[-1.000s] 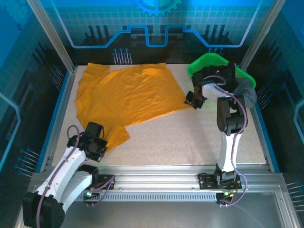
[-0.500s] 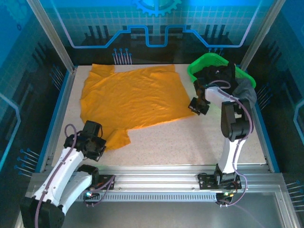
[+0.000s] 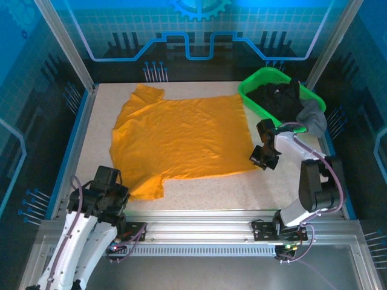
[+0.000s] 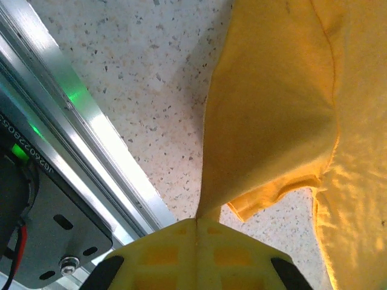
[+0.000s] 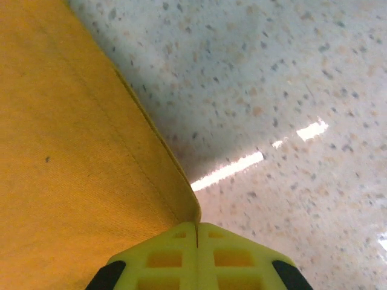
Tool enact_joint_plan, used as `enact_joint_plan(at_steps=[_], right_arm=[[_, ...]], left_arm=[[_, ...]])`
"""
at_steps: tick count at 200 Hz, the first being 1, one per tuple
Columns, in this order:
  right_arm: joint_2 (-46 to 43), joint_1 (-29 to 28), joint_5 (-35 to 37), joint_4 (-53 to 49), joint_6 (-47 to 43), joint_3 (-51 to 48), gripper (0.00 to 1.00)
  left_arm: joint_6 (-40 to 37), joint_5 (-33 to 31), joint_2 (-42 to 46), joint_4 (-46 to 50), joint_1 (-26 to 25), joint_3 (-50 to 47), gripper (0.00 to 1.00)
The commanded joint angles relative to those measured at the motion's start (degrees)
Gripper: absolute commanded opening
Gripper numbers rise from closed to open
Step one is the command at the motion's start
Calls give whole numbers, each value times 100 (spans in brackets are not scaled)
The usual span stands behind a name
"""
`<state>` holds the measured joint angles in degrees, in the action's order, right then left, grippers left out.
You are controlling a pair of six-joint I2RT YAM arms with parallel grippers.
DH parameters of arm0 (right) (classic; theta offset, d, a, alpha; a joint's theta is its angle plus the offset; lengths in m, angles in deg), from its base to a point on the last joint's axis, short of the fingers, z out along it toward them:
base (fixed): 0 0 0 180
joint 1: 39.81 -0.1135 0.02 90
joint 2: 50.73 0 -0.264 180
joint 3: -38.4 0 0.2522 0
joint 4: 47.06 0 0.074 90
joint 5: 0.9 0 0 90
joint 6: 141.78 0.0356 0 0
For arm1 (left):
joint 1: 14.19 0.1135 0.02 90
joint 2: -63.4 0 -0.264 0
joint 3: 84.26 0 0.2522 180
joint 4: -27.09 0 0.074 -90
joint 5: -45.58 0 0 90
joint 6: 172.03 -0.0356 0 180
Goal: Fold and stack the t-shirts
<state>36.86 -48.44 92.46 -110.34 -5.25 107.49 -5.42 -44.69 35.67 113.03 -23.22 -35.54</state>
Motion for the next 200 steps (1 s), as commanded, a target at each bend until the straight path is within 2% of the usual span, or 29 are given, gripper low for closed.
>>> enact_joint_plan(at_steps=[1,34,79,103,142,200], right_arm=[[-361,-43,-152,-377,41,-56,0],[-173,-2,-450,-558,115,312,0],[393,209,-950,-690,538,985,0],[636,313,-1126,-677,905,1297,0],[980,381,-914,-786,1351,1963,0],[1570,482,-653,-900,1535,2698,0]], left_arm=[[102,275,-9,238,37,15,0],[-213,40,-853,-1409,42,472,0],[-858,43,-2675,-2839,386,1460,0],[-1086,148,-3357,-3236,692,1850,0],[-1549,203,-4136,-3563,1031,2441,0],[-1987,126,-4536,-3956,1402,2792,0]])
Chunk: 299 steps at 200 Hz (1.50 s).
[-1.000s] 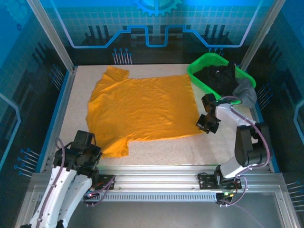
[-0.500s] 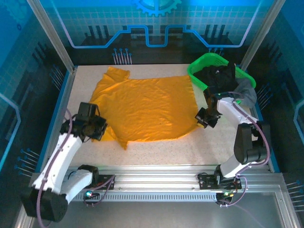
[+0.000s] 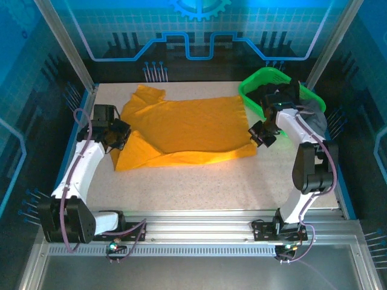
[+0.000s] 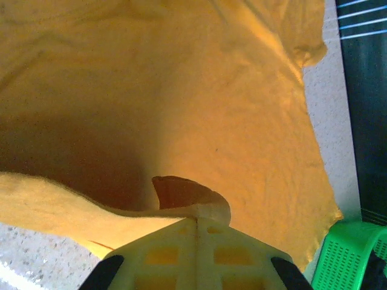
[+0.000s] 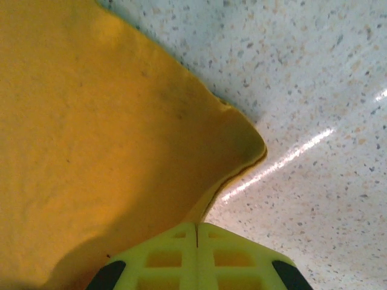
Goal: Fold and stack the t-shirts
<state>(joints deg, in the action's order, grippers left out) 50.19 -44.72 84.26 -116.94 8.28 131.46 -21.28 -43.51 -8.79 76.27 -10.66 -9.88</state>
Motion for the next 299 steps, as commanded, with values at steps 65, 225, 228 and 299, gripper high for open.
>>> enact_joint_plan(at_steps=[65,225,228,299], right_arm=[[675,108,293,-380,108,881,0],[1647,59,462,-343,-281,1558,0],[1672,55,473,-347,-290,1569,0],[2284,-28,353,-417,-900,2335,6]], left_arm=[[-1129,422,-81,-1265,219,257,0],[-2671,691,-2207,-1723,280,1402,0],[-2684,692,-2237,-1723,280,1420,0],[-2824,241,-2584,-1273,280,1564,31]])
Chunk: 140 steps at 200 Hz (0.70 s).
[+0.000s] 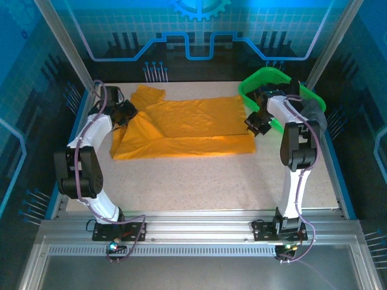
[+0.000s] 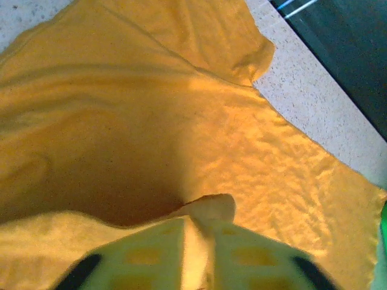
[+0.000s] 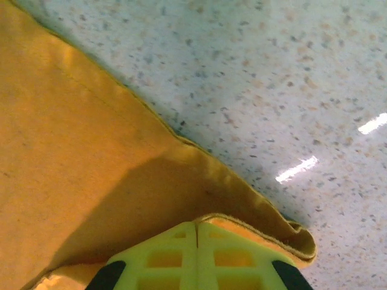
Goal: Fold and stack the t-shirts
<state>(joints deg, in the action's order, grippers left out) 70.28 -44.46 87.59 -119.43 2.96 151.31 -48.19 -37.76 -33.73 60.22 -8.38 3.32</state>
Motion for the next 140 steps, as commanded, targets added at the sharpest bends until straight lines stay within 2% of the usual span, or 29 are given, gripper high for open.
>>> enact_joint_plan(at_steps=[1,10,17,29,46,63,86,122,140], right_arm=[[279,-54,20,-168,-382,359,8],[321,-56,19,-196,-504,438,22],[320,-54,68,-250,-613,518,32],[263,-70,232,-370,-841,649,46],[11,-65,448,-492,-1145,618,56],[-389,-54,536,-460,-1364,274,59],[-983,-49,433,-233,-1531,-555,59],[-1567,-19,-144,450,-1465,-1995,58],[-1586,58,-448,771,-1308,-2390,57]], left_arm=[[-128,-359,-84,357,53,250,33],[-87,-590,-4,544,53,231,46],[-67,-734,94,679,53,193,53],[77,-1072,333,1062,53,106,57],[502,-1526,813,1600,74,-295,58],[988,-1559,1334,1770,174,-1002,58],[1366,-1132,1715,1647,502,-1844,58],[1496,-486,1565,1437,1231,-2377,57],[1387,-354,1361,1212,1331,-2460,53]])
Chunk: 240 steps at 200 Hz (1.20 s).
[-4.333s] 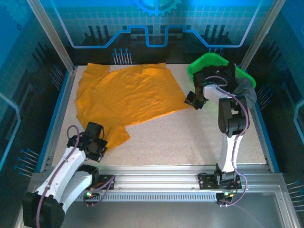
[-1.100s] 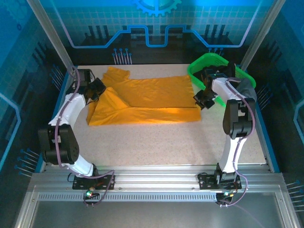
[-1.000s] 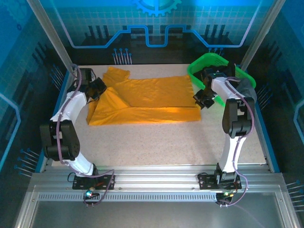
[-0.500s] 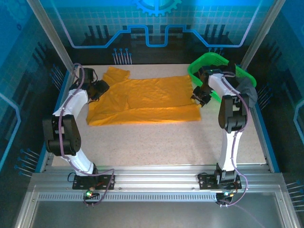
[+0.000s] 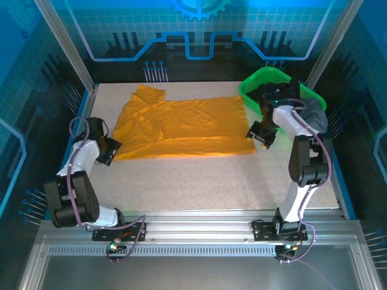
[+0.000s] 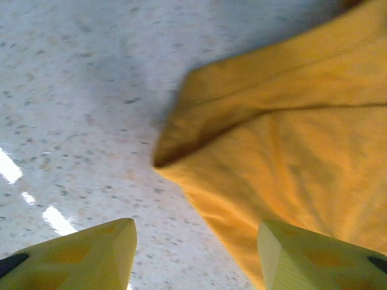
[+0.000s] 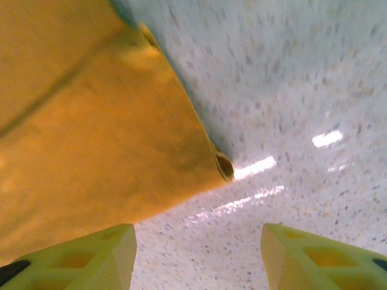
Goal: Fold and stack the t-shirts
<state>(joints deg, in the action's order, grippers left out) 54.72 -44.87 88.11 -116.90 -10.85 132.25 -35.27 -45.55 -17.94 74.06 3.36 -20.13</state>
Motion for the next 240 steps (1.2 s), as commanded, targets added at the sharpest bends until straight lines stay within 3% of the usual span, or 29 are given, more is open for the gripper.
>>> enact_joint_plan(at_steps=[1,63,96,112,127,164,206,240], right_arm=[[-23,114,-521,540,87,-498,57],[485,223,-872,976,469,-576,49],[819,198,-791,971,690,-475,36],[920,165,-665,898,745,-354,19],[909,90,-419,722,696,-211,0],[604,-29,84,185,539,-190,0],[-87,-36,293,-61,679,-1139,0],[-645,-63,397,-257,817,-1848,0]], left_arm=[[87,427,-234,-182,160,-115,53],[14,240,-1131,-377,180,150,34],[-32,-36,-1290,-385,223,298,12],[-40,-36,-1323,-360,263,324,0],[-35,-102,-1278,-260,282,311,0],[96,-279,-687,61,318,-46,0],[585,-318,166,420,330,-826,0],[1120,-784,1074,1091,326,-1339,0]])
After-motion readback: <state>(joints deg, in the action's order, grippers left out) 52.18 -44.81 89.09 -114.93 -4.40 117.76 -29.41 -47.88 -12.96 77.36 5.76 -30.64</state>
